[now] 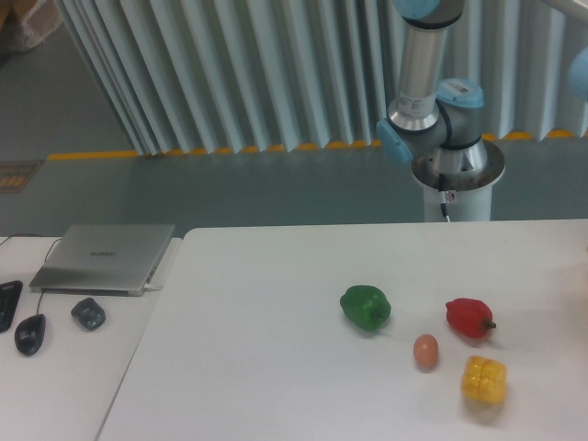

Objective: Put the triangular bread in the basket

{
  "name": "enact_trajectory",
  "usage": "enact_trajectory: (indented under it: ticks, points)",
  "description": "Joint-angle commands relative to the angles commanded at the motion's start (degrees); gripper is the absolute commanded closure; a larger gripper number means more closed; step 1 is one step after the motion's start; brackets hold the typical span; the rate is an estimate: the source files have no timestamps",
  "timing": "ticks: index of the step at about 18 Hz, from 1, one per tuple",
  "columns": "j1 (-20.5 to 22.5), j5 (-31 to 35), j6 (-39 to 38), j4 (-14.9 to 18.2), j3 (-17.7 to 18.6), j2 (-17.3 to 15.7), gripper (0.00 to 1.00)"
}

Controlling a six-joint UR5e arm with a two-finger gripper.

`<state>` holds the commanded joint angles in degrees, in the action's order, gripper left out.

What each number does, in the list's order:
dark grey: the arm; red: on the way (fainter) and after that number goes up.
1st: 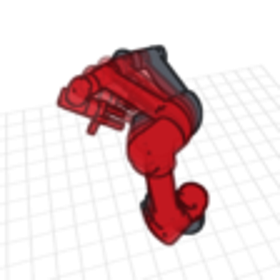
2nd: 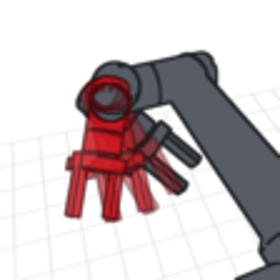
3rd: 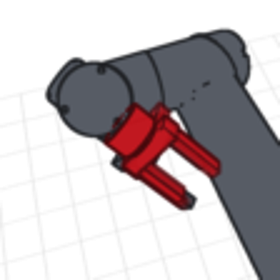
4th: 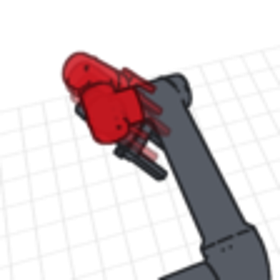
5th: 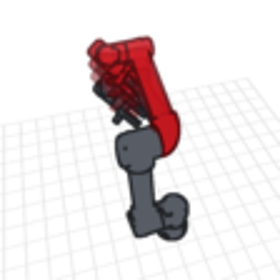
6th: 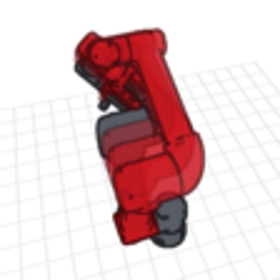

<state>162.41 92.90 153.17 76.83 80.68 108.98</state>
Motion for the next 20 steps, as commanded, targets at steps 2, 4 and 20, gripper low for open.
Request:
enact_trajectory:
  ticks: [2,4,20]
  points:
    - [2.3,0.0,4.1,-1.1,0.0,0.6,0.59]
    - [2.9,0.0,4.3,-1.2,-0.1,0.9,0.59]
    - [2.4,-3.3,-1.4,-3.1,0.7,0.4,0.00]
